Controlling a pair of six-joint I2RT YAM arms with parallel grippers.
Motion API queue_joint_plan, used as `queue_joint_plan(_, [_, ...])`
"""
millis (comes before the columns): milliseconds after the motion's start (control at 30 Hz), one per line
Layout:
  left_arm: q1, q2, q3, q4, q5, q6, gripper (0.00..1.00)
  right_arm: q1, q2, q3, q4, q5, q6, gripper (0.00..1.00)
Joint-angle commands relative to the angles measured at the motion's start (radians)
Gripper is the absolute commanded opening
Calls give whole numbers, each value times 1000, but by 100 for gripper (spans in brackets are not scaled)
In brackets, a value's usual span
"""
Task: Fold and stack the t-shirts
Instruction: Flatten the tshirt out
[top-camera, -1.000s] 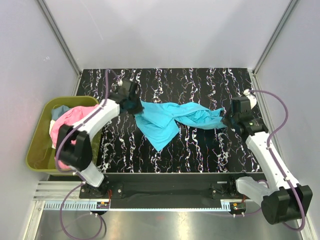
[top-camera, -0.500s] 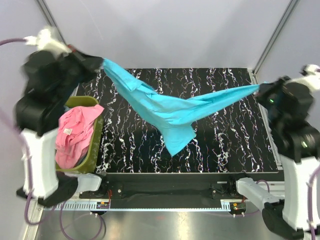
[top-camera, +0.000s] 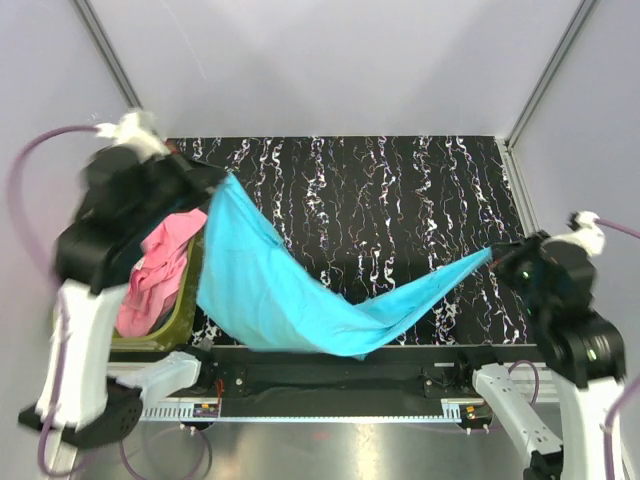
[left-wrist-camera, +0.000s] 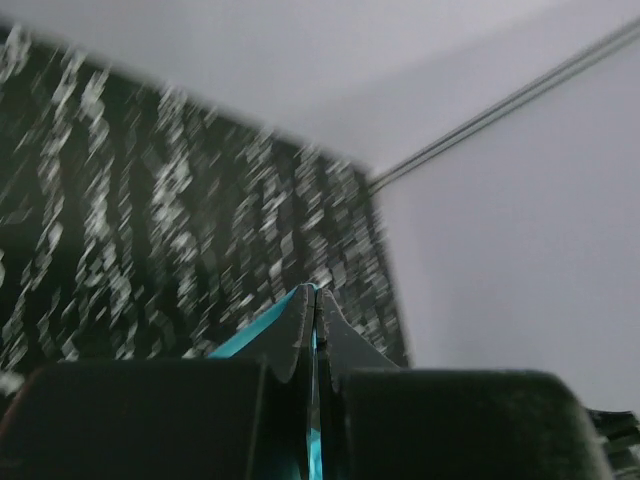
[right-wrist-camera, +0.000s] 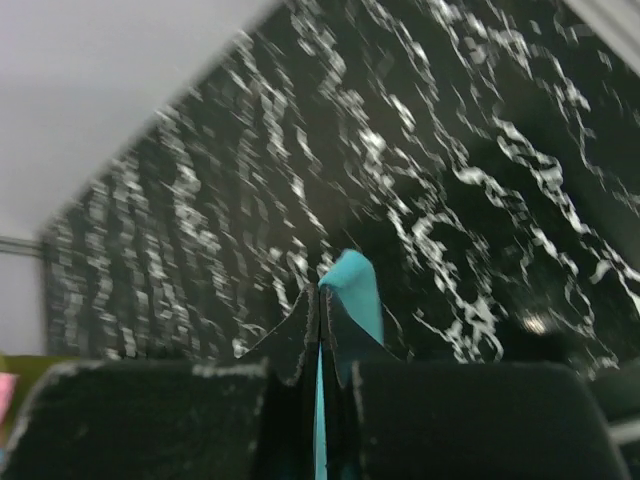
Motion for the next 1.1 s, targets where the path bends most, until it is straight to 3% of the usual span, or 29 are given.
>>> queue_joint_plan(0, [5, 122, -80, 48, -21, 55, 0, 5, 63, -41, 41, 49, 42, 0])
queue_joint_plan(167, [52, 321, 21, 203, 46, 38, 0, 5, 301, 23, 338, 143, -41, 0])
queue_joint_plan(300, [62, 510, 467, 21, 23, 58, 0, 5, 480, 327, 302, 158, -134, 0])
queue_joint_plan(400, [62, 526, 500, -7, 33, 67, 0, 3, 479, 387, 218, 212, -177, 0])
queue_joint_plan(500, [62, 370, 285, 49, 20, 68, 0, 5, 375, 277, 141, 227, -142, 0])
queue_joint_plan(533, [62, 331, 126, 71, 37, 64, 0, 6, 341, 229, 114, 214, -113, 0])
queue_joint_plan(633, [62, 189, -130, 144, 52, 48, 0, 5, 200, -18, 34, 94, 6, 0])
queue_joint_plan(667, [62, 159, -297, 179, 65, 46, 0, 5, 137, -81, 0, 65, 42, 0])
queue_joint_plan(800, [62, 55, -602, 197, 94, 63, 0, 5, 65, -340, -87, 14, 203, 4])
queue_joint_plan(867, [62, 35, -693, 218, 109, 68, 0, 5, 61, -368, -113, 17, 240, 8])
queue_joint_plan(933, [62, 21, -797, 207, 108, 89, 0, 6, 71, -367, -144, 63, 303, 26])
queue_joint_plan(1000, [62, 19, -856, 195, 83, 103, 0, 5, 80, -347, -144, 100, 333, 52])
queue_joint_plan(1067, [62, 10, -891, 212, 82, 106, 0, 6, 109, -331, -86, 131, 323, 58])
